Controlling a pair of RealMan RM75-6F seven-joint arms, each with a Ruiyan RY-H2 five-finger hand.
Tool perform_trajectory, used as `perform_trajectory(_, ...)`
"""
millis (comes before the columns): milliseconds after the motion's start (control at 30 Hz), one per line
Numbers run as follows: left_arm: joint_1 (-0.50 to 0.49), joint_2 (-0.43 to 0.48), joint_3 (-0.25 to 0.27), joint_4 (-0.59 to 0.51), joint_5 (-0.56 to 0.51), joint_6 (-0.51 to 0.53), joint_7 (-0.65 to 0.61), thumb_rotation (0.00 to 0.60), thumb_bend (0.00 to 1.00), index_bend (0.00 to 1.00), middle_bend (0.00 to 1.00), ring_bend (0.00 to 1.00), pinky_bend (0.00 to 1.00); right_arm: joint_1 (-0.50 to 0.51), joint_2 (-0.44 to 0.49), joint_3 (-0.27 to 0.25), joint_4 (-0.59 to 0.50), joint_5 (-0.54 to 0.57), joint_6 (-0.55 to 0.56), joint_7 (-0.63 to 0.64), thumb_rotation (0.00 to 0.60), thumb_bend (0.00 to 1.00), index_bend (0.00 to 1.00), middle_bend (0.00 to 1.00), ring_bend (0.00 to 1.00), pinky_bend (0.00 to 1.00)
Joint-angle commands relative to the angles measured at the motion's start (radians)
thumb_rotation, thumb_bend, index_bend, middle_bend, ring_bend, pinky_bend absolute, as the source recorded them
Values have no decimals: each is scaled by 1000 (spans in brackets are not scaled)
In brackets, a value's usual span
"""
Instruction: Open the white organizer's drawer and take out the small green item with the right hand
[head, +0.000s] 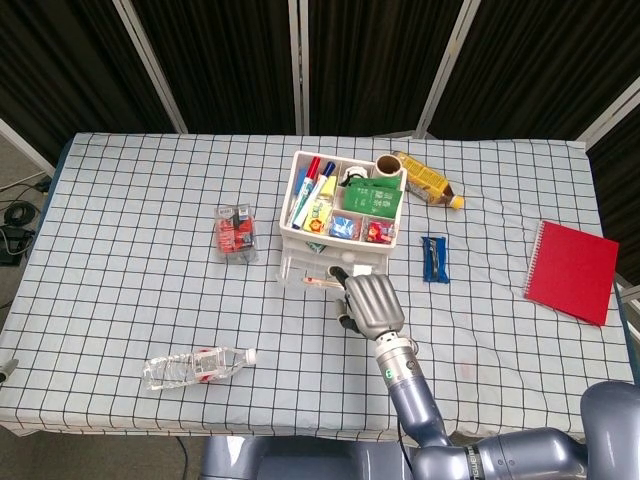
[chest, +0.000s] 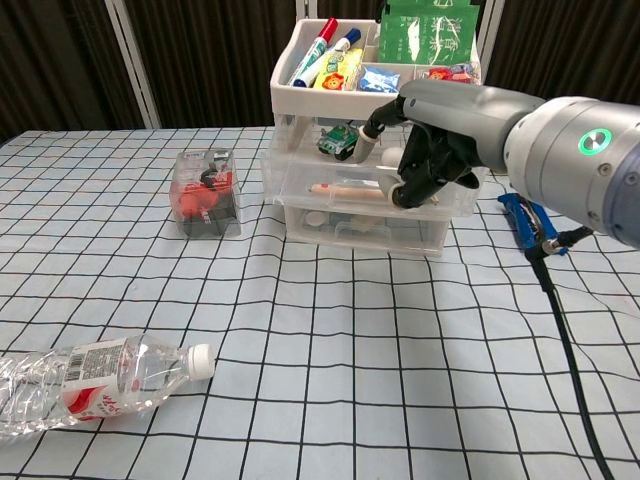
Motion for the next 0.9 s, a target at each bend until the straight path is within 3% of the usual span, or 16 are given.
perform_trajectory(33,0,0,0,0,1,0,1,600,0,0,0,0,0,1,1,0,-9,1,8,-9,600,470,388,939,968,831)
perform_trajectory(900,1,0,4,-7,3,0,10,600,0,0,0,0,0,1,27,-50,-136,50,87,-127,600,471,410,947,973,833)
